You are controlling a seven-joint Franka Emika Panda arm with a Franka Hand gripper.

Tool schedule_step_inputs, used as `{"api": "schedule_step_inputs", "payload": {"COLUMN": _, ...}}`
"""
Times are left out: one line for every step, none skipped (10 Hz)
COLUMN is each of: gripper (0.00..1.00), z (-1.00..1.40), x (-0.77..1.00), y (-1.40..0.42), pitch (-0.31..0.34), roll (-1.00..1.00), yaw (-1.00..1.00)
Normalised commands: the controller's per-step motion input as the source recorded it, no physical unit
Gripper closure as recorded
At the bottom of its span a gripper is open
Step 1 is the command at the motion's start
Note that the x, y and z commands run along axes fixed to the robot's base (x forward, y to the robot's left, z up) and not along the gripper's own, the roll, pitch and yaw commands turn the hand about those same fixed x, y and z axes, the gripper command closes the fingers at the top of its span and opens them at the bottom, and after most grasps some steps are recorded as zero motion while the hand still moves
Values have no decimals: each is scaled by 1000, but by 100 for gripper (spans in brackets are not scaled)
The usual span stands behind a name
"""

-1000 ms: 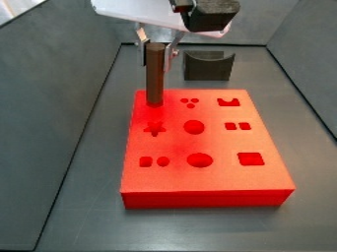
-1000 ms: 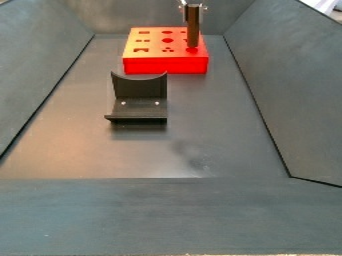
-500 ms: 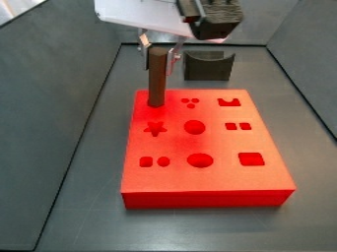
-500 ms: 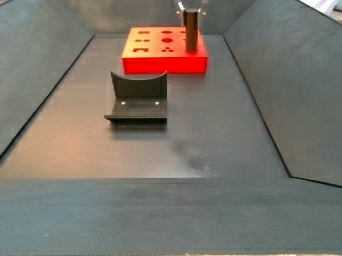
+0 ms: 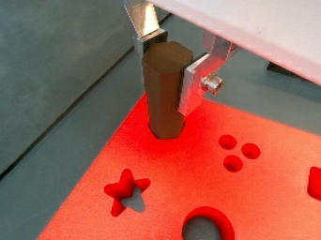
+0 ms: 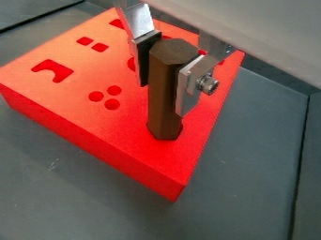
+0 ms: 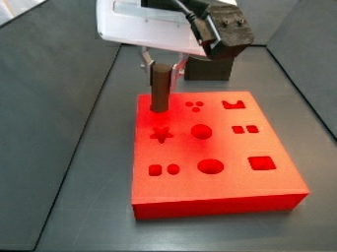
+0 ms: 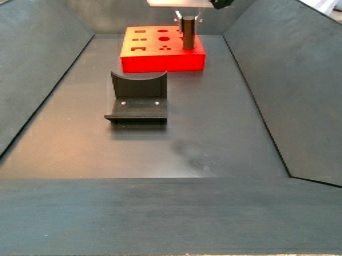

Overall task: Pick up the hexagon object. Move up. Place the hexagon object on the fixture. Regrasp the hexagon object. Move to above the board. Insert the hexagon object.
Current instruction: Insert the hexagon object.

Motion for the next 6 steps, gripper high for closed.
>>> {"api": "schedule_step_inputs", "payload": {"gripper": 100, "z": -906, "x": -31, "y": 0, "pitch": -134, "roll": 147, "yaw": 0}}
{"api": "schedule_step_inputs", "payload": {"gripper": 100, "z": 0, "x": 43, "y": 0, "pitch": 47, "roll": 0, "yaw": 3}}
{"api": "schedule_step_inputs", "payload": {"gripper": 100, "z": 0, "x": 0, "y": 0, "pitch": 7, "roll": 0, "yaw": 0}}
{"api": "schedule_step_inputs", "payload": {"gripper": 100, "z": 0, "x": -80, "y": 0, "pitch": 0, "roll": 20, "yaw": -54}}
{"api": "schedule_step_inputs", "payload": {"gripper": 100, "z": 0, "x": -3, "y": 0, "pitch": 0, "roll": 9, "yaw": -17}}
{"api": "schedule_step_inputs", "payload": {"gripper": 100, "z": 0, "x": 0, "y": 0, "pitch": 0, "roll": 0, "yaw": 0}}
